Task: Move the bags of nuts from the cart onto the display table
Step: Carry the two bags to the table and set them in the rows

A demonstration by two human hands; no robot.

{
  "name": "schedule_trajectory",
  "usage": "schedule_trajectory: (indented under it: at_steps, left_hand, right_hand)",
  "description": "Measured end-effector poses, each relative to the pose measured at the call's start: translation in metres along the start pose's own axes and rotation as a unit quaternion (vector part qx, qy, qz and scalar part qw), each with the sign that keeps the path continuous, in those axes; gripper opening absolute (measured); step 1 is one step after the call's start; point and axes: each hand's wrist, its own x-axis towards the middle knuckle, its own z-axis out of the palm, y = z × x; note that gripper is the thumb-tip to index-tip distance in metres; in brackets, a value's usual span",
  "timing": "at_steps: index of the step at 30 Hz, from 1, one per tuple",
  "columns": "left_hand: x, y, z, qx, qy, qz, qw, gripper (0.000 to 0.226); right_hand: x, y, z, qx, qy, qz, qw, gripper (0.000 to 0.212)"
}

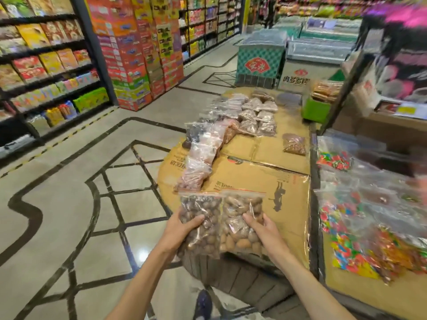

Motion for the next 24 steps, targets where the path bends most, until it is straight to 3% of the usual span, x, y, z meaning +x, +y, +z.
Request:
schedule_trajectory:
  at_steps: [5, 7, 11, 15, 19, 23, 24]
  left_hand:
    - [0.1, 0.01, -0.008, 0.028, -0.027, -0.028, 0.999, 0.099]
    - [0.138, 0.018, -0.005, 0.044, -0.035, -0.03, 0.998, 0.093]
    - [0.207, 0.039, 0.007, 0.059, -0.075, -0.037, 0.995, 0.074]
    - [0.274, 0.052, 0.024, 0.065, -0.105, -0.038, 0.992, 0.051]
    - [0.338, 0.063, 0.049, 0.081, -0.123, -0.037, 0.988, 0.047]
    - [0.402, 0.074, 0.079, 0.093, -0.14, -0.052, 0.985, 0.062]
    - [0.419, 0.077, 0.088, 0.103, -0.14, -0.05, 0.983, 0.059]
  right_hand:
    - [0.069, -0.012, 0.007, 0.014, 0.046, 0.013, 0.999, 0.034]
    - [0.096, -0.014, 0.006, 0.02, 0.047, 0.011, 0.999, 0.026]
    - [0.15, -0.032, 0.005, 0.015, 0.081, 0.02, 0.996, 0.071]
    - [0.198, -0.048, -0.005, 0.028, 0.115, 0.034, 0.992, 0.049]
    - [0.243, -0.059, -0.022, 0.041, 0.131, 0.046, 0.99, 0.035]
    - [0.291, -0.061, -0.044, 0.034, 0.155, 0.049, 0.986, 0.089]
    - [0.301, -0.066, -0.048, 0.03, 0.16, 0.056, 0.985, 0.09]
